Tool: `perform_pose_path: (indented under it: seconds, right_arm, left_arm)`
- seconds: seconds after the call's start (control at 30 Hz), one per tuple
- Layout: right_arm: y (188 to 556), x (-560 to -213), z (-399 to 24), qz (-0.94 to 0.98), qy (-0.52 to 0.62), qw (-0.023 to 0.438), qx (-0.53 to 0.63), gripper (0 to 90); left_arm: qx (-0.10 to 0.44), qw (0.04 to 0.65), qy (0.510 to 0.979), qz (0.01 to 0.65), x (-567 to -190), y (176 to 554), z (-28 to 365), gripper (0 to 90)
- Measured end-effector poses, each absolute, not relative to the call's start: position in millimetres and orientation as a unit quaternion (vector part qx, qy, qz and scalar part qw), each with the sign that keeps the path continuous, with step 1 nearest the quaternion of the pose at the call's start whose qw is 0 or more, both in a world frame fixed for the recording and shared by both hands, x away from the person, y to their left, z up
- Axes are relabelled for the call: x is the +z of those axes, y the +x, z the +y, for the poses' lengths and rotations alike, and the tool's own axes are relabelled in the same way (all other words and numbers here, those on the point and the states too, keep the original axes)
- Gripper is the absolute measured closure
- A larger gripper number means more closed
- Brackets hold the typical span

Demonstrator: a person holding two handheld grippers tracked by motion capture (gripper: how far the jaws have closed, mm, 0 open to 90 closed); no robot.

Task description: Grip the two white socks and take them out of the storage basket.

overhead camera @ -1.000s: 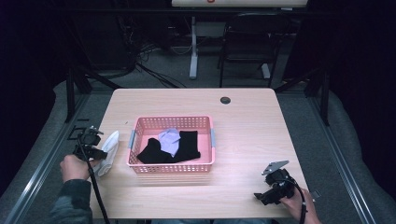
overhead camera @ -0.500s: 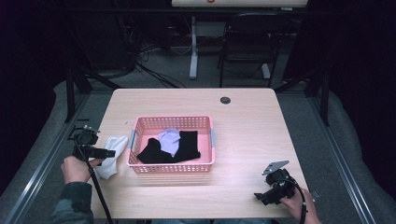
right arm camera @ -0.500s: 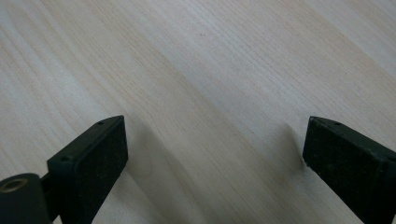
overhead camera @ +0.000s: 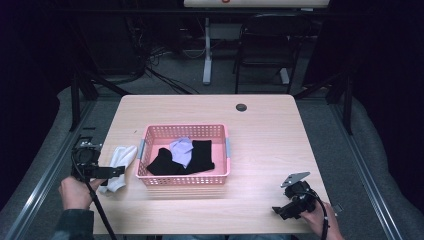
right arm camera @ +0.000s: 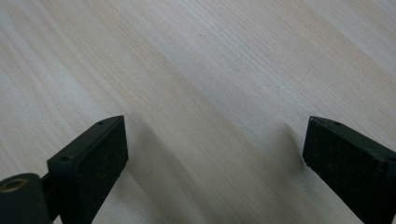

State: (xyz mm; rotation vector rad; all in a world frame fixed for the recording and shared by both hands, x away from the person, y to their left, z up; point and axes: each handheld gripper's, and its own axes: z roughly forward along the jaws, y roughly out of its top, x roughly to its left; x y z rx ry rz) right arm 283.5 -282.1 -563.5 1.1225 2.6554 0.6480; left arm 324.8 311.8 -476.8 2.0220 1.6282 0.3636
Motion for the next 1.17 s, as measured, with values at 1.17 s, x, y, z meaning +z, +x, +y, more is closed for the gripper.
perform_pose_path:
  seconds: [1.17]
  right_arm:
    - [283, -564, -282, 0.897, 0.373, 0.093, 0.216, 5.7]
  left_arm:
    - [0.147, 0.229, 0.75, 0.602, -535, 260, 303, 0.1]
